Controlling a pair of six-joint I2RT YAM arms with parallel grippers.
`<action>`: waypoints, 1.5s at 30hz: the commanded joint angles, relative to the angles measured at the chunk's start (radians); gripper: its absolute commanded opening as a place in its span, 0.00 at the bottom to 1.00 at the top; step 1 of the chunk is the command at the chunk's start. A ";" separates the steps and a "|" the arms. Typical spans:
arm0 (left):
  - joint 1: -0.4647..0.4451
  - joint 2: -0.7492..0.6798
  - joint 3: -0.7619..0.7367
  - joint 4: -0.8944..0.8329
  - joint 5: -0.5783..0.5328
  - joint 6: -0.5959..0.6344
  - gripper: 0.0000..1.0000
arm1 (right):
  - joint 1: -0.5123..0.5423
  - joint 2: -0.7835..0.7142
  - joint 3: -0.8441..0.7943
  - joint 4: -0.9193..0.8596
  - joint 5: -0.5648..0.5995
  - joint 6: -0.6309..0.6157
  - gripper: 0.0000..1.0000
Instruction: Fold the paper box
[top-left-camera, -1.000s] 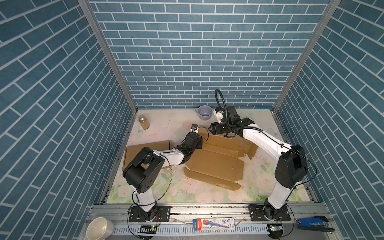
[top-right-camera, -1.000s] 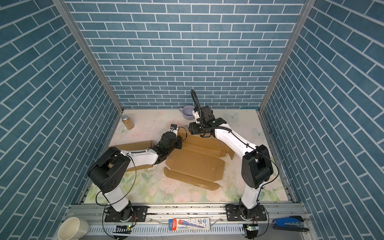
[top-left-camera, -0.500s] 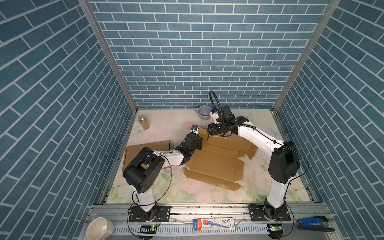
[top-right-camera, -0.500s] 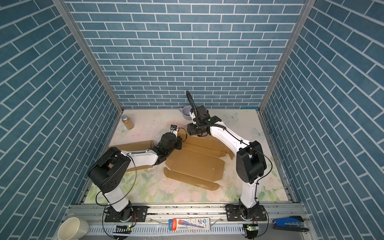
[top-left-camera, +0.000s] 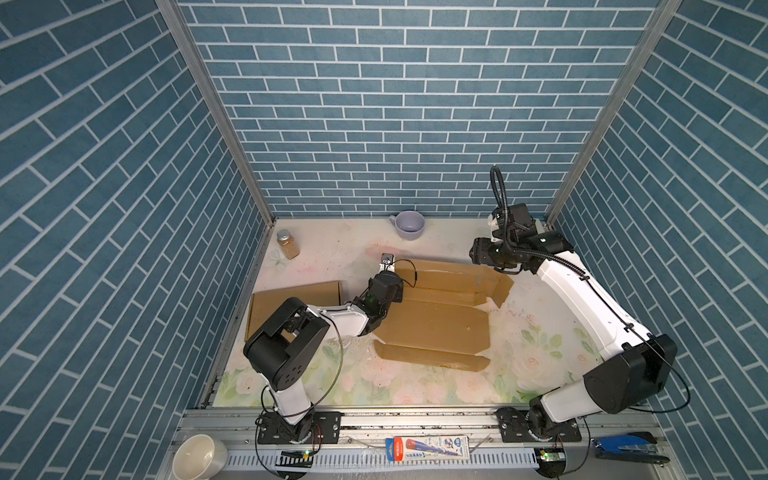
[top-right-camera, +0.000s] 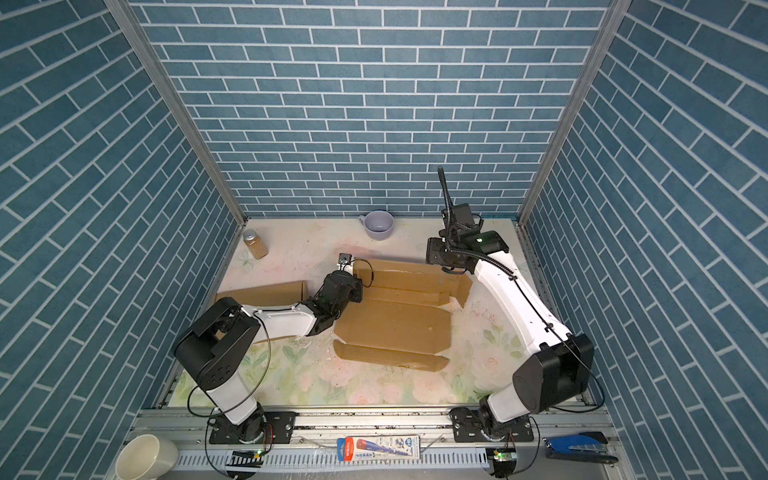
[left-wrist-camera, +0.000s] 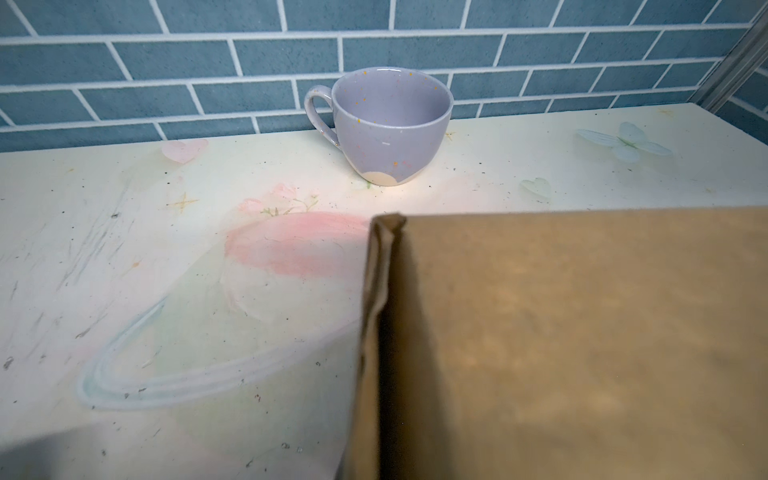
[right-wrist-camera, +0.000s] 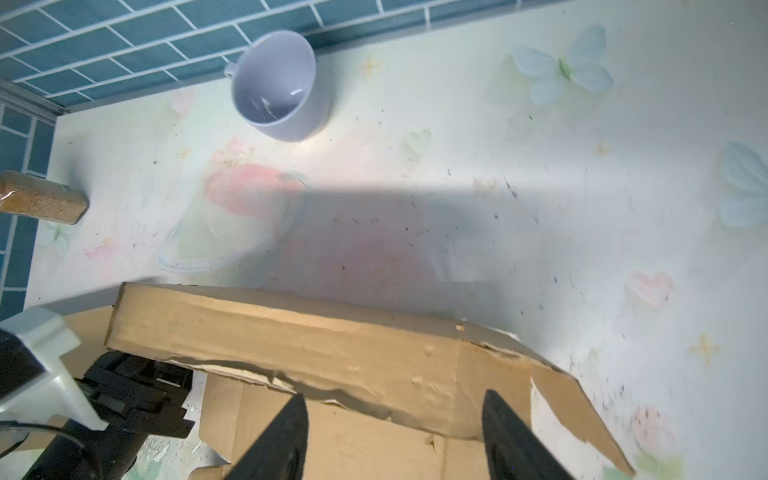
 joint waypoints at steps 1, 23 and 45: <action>-0.014 -0.019 -0.022 -0.033 -0.035 -0.005 0.00 | -0.022 0.001 -0.055 -0.096 -0.050 0.098 0.70; -0.028 0.013 0.004 -0.066 -0.021 0.021 0.00 | -0.140 0.104 -0.195 0.188 -0.464 0.180 0.48; -0.009 0.047 0.114 -0.281 -0.024 0.064 0.00 | -0.539 0.111 -0.246 0.293 -0.268 -0.195 0.52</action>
